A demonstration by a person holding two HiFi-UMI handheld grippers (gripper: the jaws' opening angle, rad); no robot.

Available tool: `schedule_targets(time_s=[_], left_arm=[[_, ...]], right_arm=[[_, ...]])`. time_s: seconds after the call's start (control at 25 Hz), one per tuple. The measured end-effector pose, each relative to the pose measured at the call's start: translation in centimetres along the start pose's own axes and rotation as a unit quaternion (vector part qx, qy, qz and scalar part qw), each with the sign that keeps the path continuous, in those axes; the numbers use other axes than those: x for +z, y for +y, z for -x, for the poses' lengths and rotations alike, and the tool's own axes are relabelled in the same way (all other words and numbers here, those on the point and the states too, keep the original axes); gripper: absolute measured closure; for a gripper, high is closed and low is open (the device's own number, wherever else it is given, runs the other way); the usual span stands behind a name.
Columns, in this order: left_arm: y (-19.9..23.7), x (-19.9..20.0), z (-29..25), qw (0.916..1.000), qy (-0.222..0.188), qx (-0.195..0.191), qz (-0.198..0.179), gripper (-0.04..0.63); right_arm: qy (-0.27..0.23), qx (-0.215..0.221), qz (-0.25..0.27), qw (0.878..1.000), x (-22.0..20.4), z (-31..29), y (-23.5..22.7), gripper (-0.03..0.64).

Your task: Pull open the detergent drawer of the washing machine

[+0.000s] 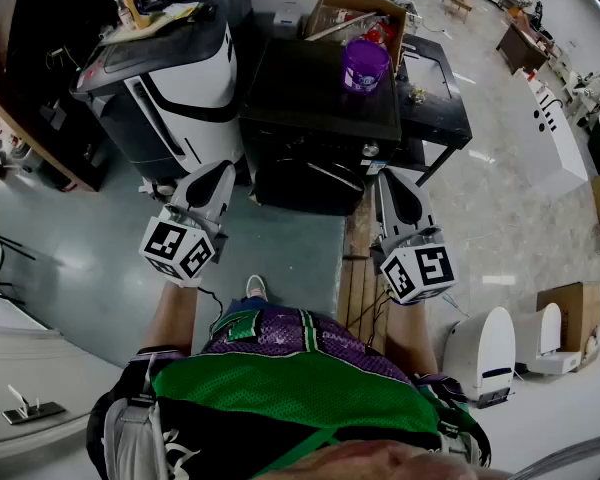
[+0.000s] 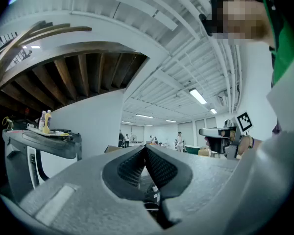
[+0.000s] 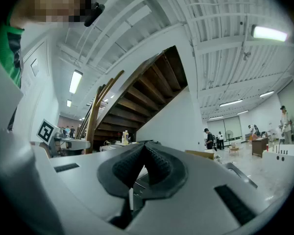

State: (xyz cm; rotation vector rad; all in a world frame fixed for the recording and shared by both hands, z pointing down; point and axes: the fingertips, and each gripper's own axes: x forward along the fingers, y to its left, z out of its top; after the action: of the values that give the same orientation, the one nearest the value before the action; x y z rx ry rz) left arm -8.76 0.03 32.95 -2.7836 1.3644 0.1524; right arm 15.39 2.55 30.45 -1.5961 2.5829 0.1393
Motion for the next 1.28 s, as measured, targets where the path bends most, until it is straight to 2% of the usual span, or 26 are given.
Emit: schedule_targets(time_s=[0.48,1.0,1.28], left_arm=[[-2.9,-1.1,2.4,0.9999,0.007,0.008,0.004,0.578],[-3.6,-1.9,1.7,0.9996,0.01,-0.021,0.015,0.578],[-4.7,-2.6,1.4,0.9988,0.023,-0.04,0.018,0.578]], right_arm=[[-0.001,0.006,-0.006,1.0,0.2,2.9,1.0,0.617],[0.014,0.016,-0.02,1.0,-0.9,3.7,1.8,0.617],[0.014,0.004,-0.033,0.999,-1.2,4.8,1.4,0.616]])
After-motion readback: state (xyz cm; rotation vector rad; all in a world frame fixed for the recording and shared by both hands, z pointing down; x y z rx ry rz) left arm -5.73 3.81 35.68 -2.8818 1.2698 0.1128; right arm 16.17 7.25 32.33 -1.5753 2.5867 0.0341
